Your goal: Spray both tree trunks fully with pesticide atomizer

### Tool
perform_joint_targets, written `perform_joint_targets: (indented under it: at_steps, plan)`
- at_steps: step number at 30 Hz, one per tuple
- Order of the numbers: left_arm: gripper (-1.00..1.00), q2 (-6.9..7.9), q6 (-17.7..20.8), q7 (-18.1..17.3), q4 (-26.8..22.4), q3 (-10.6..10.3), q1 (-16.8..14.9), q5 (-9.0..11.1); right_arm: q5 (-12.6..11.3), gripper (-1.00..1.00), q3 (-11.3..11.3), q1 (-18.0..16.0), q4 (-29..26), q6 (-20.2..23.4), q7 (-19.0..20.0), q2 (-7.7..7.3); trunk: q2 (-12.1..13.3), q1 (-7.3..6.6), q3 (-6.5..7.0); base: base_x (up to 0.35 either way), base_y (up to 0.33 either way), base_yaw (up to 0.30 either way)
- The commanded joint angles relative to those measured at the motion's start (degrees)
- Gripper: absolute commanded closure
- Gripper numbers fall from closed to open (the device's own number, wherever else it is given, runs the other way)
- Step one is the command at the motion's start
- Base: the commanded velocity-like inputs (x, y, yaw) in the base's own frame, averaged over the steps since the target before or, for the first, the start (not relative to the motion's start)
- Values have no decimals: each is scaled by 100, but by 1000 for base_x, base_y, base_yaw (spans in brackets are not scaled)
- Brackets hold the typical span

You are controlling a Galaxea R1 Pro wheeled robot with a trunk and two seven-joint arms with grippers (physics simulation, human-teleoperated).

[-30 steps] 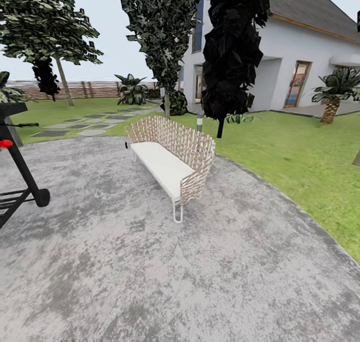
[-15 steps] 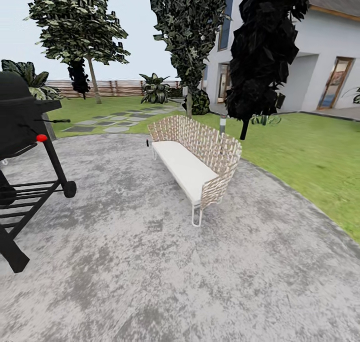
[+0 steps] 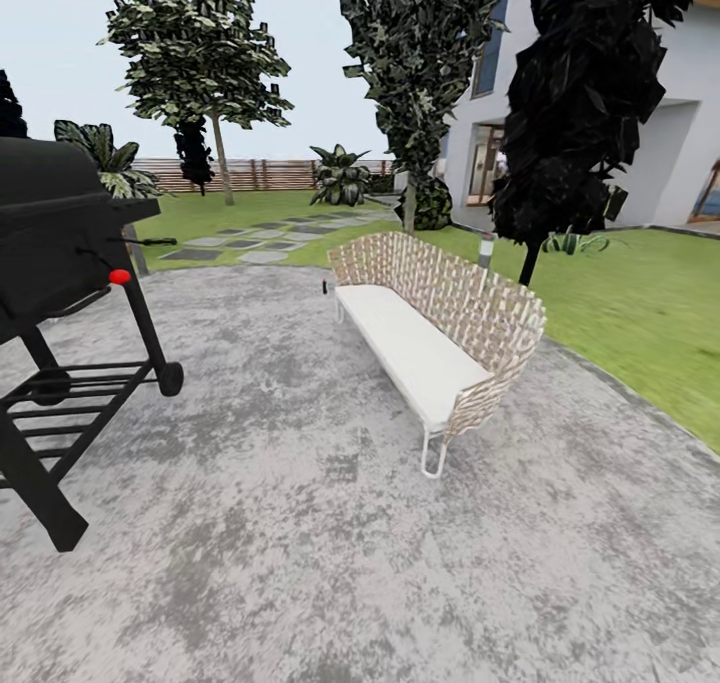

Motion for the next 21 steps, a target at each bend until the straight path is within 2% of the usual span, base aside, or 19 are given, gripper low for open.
perform_joint_targets:
  at_steps: [1,5,8,14,21]
  plan:
    - [-100,0,-18,-7,7,-8,-4,41,12,-100,-8,-2,2,-17,4,0,-2,2,-5,297,217,7]
    - [-100,-1,-19,-7,7,-9,-4,27,309,-100,-9,-5,4,-20,-1,-4,-2,2,-5,294,220,2]
    - [-100,-1,-21,-7,7,-14,-4,18,416,-100,-13,-3,18,-24,-10,-4,-2,2,-5,293,222,0]
    - [-100,-1,-20,-7,7,-17,-4,14,469,-100,-30,-4,322,-31,-29,-5,-2,2,-5,292,222,0]
    - [-100,-1,-19,-8,7,-17,-4,10,458,-100,-34,-3,341,-35,-32,-5,-2,2,-5,297,176,8]
